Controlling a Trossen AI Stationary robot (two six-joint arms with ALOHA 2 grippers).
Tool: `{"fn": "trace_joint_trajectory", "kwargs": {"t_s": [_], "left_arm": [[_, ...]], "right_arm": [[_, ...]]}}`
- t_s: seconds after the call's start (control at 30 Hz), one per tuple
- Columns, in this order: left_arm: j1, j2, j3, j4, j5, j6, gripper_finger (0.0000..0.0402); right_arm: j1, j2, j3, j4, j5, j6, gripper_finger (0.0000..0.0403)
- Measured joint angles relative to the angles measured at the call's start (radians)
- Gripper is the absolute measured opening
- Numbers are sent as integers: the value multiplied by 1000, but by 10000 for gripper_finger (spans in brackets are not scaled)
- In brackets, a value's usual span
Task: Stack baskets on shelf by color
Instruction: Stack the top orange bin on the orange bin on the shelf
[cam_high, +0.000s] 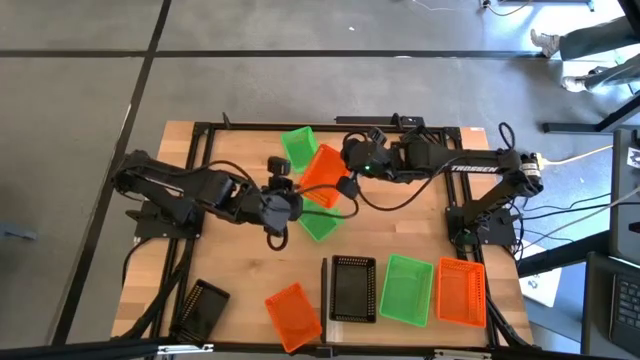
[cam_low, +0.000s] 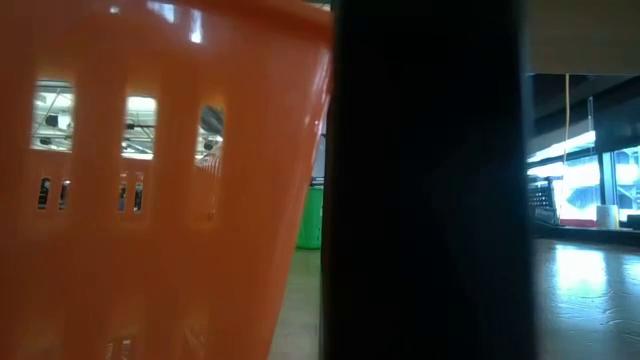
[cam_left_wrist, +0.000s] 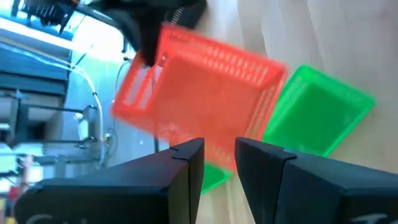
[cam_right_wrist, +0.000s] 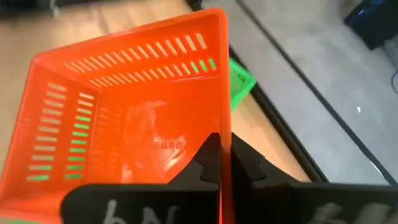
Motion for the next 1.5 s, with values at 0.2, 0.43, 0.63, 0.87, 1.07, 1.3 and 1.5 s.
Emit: {"fn": "trace_joint_trajectory", "kwargs": {"t_s": [0.2,0.43,0.63,0.87,1.07,1.3,1.5], "left_arm": [[-2,0,80,-88,-1,-132,85],[-19,0,106,-99,-1,-182,85],[-31,0,107,-97,-1,-233,85],[-31,0,107,-96,-1,-292,85],[-29,0,107,-89,-1,-314,85],[-29,0,107,-89,-2,-393,85],[-29,0,107,-89,-2,-468,85]], "right_arm": [[44,0,209,-255,-24,-12,1],[109,0,430,-499,-56,-17,0],[183,-4,523,-641,-71,93,0],[259,-109,518,-754,-30,232,0],[328,-261,498,-795,-24,328,0],[417,-416,357,-793,-124,432,0],[476,-522,179,-796,-227,526,0]]}}
